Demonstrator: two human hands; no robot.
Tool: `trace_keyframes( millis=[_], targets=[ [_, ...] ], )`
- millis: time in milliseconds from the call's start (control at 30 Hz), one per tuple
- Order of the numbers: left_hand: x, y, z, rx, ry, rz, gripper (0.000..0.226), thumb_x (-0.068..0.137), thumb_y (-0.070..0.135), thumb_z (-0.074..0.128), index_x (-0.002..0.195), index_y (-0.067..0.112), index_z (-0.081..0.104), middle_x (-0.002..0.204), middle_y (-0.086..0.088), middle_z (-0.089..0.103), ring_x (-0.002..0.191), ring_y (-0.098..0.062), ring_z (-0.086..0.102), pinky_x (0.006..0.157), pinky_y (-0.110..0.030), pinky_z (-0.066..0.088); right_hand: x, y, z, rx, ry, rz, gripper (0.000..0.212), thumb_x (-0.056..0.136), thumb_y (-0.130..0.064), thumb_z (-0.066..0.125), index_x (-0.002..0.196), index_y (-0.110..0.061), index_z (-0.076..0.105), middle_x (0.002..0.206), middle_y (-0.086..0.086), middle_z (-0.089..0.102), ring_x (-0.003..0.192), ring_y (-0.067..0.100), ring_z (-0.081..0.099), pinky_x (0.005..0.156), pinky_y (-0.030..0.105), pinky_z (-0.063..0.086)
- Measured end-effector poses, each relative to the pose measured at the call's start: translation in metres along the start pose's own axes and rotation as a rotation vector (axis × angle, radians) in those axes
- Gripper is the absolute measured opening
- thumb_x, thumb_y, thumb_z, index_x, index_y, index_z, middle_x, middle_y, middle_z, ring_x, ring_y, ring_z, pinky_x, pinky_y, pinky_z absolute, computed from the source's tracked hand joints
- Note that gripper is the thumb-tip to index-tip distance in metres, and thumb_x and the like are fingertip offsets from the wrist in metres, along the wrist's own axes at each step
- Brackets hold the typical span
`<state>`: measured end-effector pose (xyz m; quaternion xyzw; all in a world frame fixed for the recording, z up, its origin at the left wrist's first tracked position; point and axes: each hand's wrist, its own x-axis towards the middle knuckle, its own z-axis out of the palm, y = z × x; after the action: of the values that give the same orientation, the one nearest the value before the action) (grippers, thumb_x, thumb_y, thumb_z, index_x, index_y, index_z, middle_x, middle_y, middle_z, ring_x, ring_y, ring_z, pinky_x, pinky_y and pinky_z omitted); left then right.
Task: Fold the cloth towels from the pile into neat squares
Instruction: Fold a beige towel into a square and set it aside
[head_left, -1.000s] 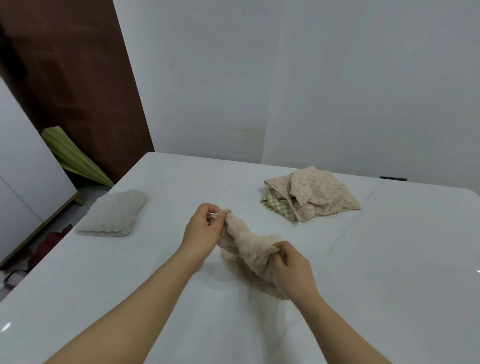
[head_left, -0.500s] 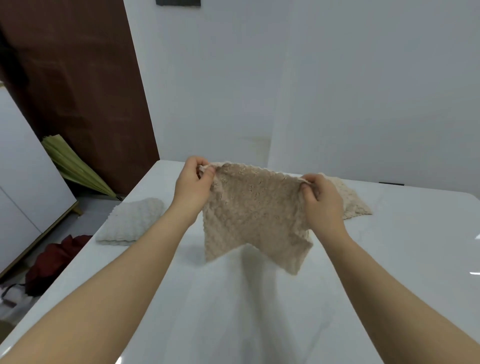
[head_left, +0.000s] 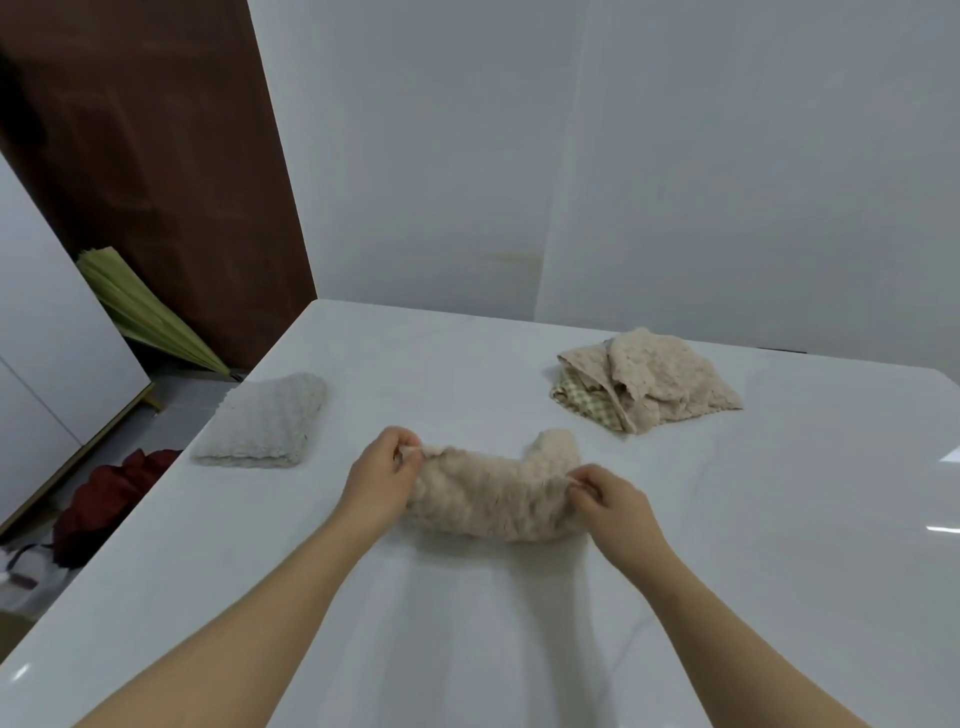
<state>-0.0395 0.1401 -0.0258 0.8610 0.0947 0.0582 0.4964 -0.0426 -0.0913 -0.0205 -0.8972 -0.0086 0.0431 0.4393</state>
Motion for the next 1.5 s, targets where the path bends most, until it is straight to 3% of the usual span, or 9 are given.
trace_keyframes(
  millis=[133, 400, 567, 767, 900, 1000, 1133, 1300, 1500],
  targets=[
    [-0.014, -0.03, 0.014, 0.13, -0.103, -0.121, 0.003, 0.096, 0.017, 0.046, 0.096, 0.017, 0.049, 0.076, 0.005, 0.044, 0.074, -0.016, 0.047, 0.057, -0.019, 0.034, -0.014, 0.024, 0.012, -0.072, -0.171, 0.13, 0.015, 0.093, -0.014, 0.043, 0.093, -0.02, 0.057, 0.082, -0.003, 0.06, 0.066, 0.006, 0.051, 0.053, 0.012, 0.039],
    [-0.027, -0.068, 0.024, 0.343, -0.3, -0.196, 0.008, 0.096, 0.02, 0.045, 0.092, 0.02, 0.052, 0.075, 0.005, 0.049, 0.071, -0.01, 0.047, 0.059, -0.018, 0.034, -0.026, 0.045, 0.031, -0.215, -0.402, 0.174, 0.02, 0.095, -0.017, 0.043, 0.105, -0.016, 0.06, 0.081, -0.012, 0.055, 0.069, 0.0, 0.05, 0.056, 0.009, 0.04],
    [-0.022, -0.073, 0.022, 0.392, -0.318, -0.174, 0.004, 0.096, 0.023, 0.046, 0.096, 0.022, 0.05, 0.089, 0.002, 0.053, 0.085, -0.014, 0.052, 0.06, -0.015, 0.035, -0.026, 0.048, 0.04, -0.252, -0.351, 0.17, 0.025, 0.095, -0.017, 0.042, 0.112, -0.015, 0.059, 0.09, -0.002, 0.06, 0.077, 0.01, 0.051, 0.065, 0.016, 0.04],
    [-0.028, -0.075, 0.02, 0.489, -0.48, -0.138, 0.047, 0.085, 0.037, 0.062, 0.125, 0.021, 0.043, 0.116, 0.004, 0.04, 0.111, -0.012, 0.046, 0.086, -0.02, 0.036, -0.032, 0.053, 0.047, -0.275, -0.354, 0.174, 0.021, 0.092, -0.025, 0.046, 0.112, -0.024, 0.053, 0.077, -0.014, 0.054, 0.075, 0.008, 0.053, 0.071, 0.024, 0.044],
    [-0.027, -0.079, 0.017, 0.496, -0.41, -0.074, 0.011, 0.091, 0.025, 0.054, 0.101, 0.02, 0.052, 0.102, 0.002, 0.047, 0.091, -0.009, 0.047, 0.064, -0.013, 0.034, -0.031, 0.046, 0.038, -0.244, -0.47, 0.18, 0.036, 0.085, -0.031, 0.06, 0.119, -0.025, 0.048, 0.098, -0.009, 0.052, 0.088, 0.009, 0.05, 0.072, 0.019, 0.04],
    [-0.024, -0.083, 0.009, 0.493, -0.372, -0.072, 0.008, 0.093, 0.02, 0.053, 0.098, 0.016, 0.057, 0.093, 0.003, 0.05, 0.085, -0.011, 0.048, 0.062, -0.012, 0.033, -0.028, 0.047, 0.028, -0.352, -0.523, 0.165, 0.022, 0.081, -0.03, 0.063, 0.098, -0.029, 0.049, 0.09, -0.011, 0.053, 0.085, 0.009, 0.051, 0.071, 0.02, 0.041],
    [-0.023, -0.084, 0.003, 0.409, -0.277, -0.113, 0.012, 0.09, 0.016, 0.057, 0.081, 0.023, 0.054, 0.078, 0.008, 0.051, 0.079, -0.013, 0.05, 0.06, -0.014, 0.034, -0.021, 0.055, 0.02, -0.338, -0.415, 0.194, 0.016, 0.081, -0.022, 0.06, 0.071, -0.021, 0.047, 0.071, -0.011, 0.047, 0.063, 0.005, 0.045, 0.055, 0.017, 0.036],
    [-0.018, -0.077, 0.004, 0.167, -0.116, -0.163, 0.008, 0.089, 0.015, 0.059, 0.092, 0.021, 0.054, 0.073, 0.008, 0.05, 0.071, -0.009, 0.047, 0.057, -0.004, 0.035, -0.016, 0.056, 0.019, -0.156, -0.146, 0.185, 0.006, 0.086, -0.021, 0.059, 0.082, -0.018, 0.057, 0.076, 0.0, 0.059, 0.068, 0.01, 0.051, 0.059, 0.019, 0.039],
    [-0.023, -0.087, 0.006, 0.243, -0.141, -0.142, 0.004, 0.093, 0.019, 0.052, 0.094, 0.021, 0.049, 0.067, 0.009, 0.049, 0.069, -0.014, 0.048, 0.057, -0.013, 0.033, -0.023, 0.064, 0.03, -0.157, -0.151, 0.205, 0.007, 0.091, -0.022, 0.054, 0.084, -0.024, 0.053, 0.077, -0.005, 0.058, 0.074, 0.011, 0.052, 0.06, 0.015, 0.037]
  ],
)
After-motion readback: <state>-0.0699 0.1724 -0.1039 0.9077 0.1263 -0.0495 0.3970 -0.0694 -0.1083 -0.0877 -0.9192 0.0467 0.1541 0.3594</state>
